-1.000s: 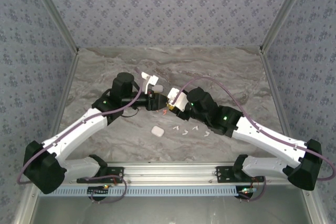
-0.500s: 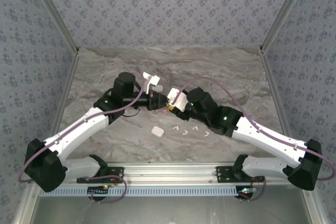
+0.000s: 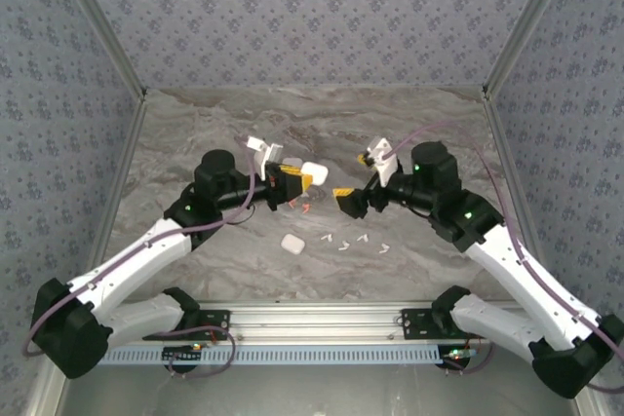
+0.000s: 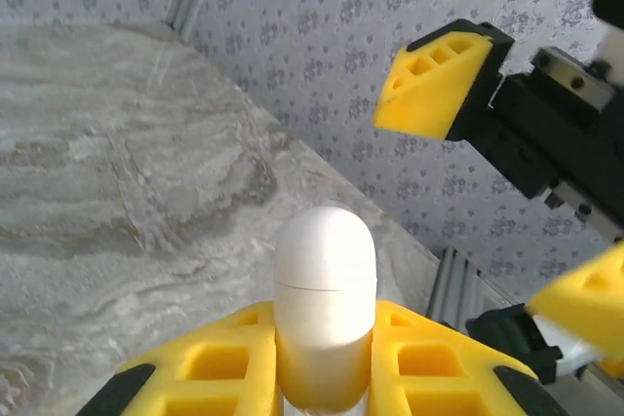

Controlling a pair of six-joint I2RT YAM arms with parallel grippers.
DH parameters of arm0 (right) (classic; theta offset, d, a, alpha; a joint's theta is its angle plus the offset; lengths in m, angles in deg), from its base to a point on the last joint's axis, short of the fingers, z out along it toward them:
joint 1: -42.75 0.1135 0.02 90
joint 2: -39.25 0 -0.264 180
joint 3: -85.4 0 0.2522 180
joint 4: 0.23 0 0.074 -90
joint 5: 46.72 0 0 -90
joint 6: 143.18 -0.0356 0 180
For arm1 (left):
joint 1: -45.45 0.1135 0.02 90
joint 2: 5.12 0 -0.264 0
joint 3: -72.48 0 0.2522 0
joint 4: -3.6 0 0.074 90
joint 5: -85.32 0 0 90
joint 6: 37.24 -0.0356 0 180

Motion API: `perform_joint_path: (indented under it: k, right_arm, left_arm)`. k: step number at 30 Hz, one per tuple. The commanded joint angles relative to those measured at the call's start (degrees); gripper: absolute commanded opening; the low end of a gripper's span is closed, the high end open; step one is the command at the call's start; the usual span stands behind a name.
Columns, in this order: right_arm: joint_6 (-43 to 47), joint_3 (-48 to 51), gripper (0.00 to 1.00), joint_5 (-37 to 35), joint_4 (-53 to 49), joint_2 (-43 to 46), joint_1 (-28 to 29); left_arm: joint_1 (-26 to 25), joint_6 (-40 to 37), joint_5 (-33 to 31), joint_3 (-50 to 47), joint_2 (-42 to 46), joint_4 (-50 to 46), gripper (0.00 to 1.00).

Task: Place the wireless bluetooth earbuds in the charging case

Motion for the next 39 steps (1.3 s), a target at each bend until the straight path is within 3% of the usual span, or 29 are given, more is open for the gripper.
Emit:
perform_joint_path:
  k: [1,7,20,39]
  right_arm:
    - [-11.72,2.06,1.00,13.79,6.81,-0.13,-2.61]
    - [-13.64,0.73,1.00,11.83,9.56,-2.71,-2.55]
    - [-14.98,-3.28,0.87,7.03,8.16,-9.45,-2.18]
    - [-14.25,-7.73,0.86,4.03,6.01,-14.25,-2.98]
  left_arm:
    - [-1.05,-5.51,-3.83,-2.39,2.74,10.00,0.00]
    - [-2.20,-8.97,-3.79,-3.88,4.38,11.92,0.00]
    - [-2.40,-9.75,-2.69,-4.24,4.66,11.74,0.00]
    - [-2.75,-10.84,-1.74,-4.02,4.96,11.09,0.00]
